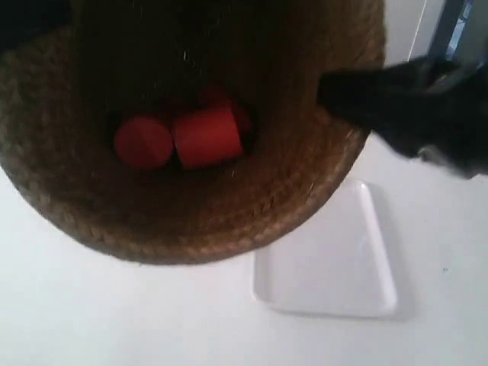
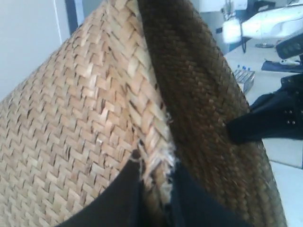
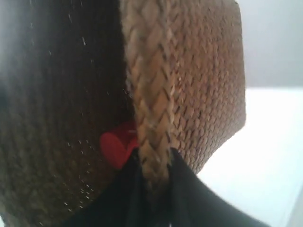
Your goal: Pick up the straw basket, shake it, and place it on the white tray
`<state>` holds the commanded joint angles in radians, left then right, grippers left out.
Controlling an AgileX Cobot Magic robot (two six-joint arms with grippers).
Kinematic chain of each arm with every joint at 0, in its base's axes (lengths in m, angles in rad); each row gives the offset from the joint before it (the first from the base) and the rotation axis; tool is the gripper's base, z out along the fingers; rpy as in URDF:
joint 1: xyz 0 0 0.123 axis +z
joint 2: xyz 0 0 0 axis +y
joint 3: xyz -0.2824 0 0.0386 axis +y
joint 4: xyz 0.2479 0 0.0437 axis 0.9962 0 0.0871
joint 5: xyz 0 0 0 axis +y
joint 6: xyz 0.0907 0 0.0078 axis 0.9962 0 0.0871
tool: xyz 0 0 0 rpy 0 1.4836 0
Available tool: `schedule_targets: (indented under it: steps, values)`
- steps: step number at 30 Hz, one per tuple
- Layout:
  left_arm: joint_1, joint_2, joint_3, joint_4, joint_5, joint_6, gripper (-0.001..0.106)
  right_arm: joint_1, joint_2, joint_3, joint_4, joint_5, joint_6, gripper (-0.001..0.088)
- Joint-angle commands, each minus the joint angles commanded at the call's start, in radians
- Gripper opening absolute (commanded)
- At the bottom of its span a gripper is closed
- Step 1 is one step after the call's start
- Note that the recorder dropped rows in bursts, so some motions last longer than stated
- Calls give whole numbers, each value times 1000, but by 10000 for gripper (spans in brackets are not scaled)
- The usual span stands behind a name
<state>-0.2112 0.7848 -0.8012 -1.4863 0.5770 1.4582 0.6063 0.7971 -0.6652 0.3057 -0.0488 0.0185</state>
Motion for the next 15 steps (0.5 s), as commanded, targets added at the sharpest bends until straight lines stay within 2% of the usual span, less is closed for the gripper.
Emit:
schedule_targets:
  steps: [1,3,6,8,10,12,14,15]
  values:
    - [0,45,33,-17,-55,0,0,-2,51,39,3,-72,-46,0]
    - [0,70,32,-17,-52,-42,0,-3,103,43,35,-85,-52,0]
    - [0,28,-38,-17,80,-91,0,20,40,-32,45,65,5,0]
    - [0,-9,-61,-3,87,-134,0,26,-13,-57,45,143,7,0]
    - [0,-15,-36,48,39,-116,0,21,-21,-31,11,132,-19,0]
    - [0,28,21,59,-45,-116,0,10,48,40,-37,49,-24,0]
    - [0,49,45,54,-24,-120,0,-2,104,59,-40,20,-36,0]
    - [0,44,39,49,37,-120,0,1,101,44,-10,59,-12,0]
